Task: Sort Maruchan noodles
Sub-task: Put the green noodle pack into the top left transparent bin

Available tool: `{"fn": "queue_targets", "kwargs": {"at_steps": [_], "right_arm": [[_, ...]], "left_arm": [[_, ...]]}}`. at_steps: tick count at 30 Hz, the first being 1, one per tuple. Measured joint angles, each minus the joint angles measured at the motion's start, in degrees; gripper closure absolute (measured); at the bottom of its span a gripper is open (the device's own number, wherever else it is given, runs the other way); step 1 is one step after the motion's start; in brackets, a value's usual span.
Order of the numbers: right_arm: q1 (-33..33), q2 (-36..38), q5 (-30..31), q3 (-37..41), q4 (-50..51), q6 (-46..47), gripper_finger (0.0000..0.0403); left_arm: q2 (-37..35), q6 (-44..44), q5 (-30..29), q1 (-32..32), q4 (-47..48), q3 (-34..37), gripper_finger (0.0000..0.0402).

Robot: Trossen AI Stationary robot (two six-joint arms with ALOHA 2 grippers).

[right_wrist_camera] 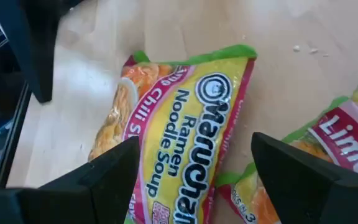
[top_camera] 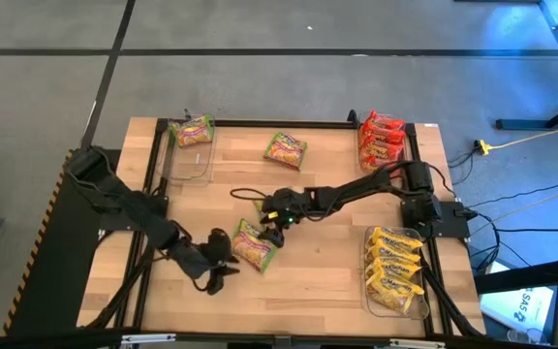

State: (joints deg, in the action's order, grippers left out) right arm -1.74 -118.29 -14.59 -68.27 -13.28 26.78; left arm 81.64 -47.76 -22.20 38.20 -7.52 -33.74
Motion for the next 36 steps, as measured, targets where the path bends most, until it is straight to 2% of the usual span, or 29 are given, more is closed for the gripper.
{"fn": "queue_targets", "kwargs": {"at_steps": [2,5,15,24,34,36], "right_arm": [[-0.66,-0.09,0.2,0.0,-0.39,-0.33,0.0098],[-1.32,-0.16,0.48,0.02,-0.75,-1.21,0.0098],[-1.29,-0.16,0.03,0.02,-0.62,-1.5,0.0098],[-1.29,-0.35,-0.02,-1.59,-0.03,-1.48,0.0098],[-1.25,-0.34,0.98,-2.45,3.77,-1.13,0.0098],[-1.36,-0.34,-0.4,-2.4,3.21,-1.04,0.0098]], "left_arm": [[-0.47,1.42,-7.01,0.91,0.0,-0.04,0.0266],[1.46,1.82,-11.85,1.17,0.07,-0.04,0.0266],[12.62,-0.33,-7.25,0.22,-1.04,-0.13,0.0266],[13.3,0.28,-6.24,0.65,-1.05,-0.15,0.0266],[13.3,1.67,-7.6,1.35,-0.9,-0.13,0.0266],[13.3,1.67,-8.11,1.35,-0.86,-0.13,0.0266]]}}
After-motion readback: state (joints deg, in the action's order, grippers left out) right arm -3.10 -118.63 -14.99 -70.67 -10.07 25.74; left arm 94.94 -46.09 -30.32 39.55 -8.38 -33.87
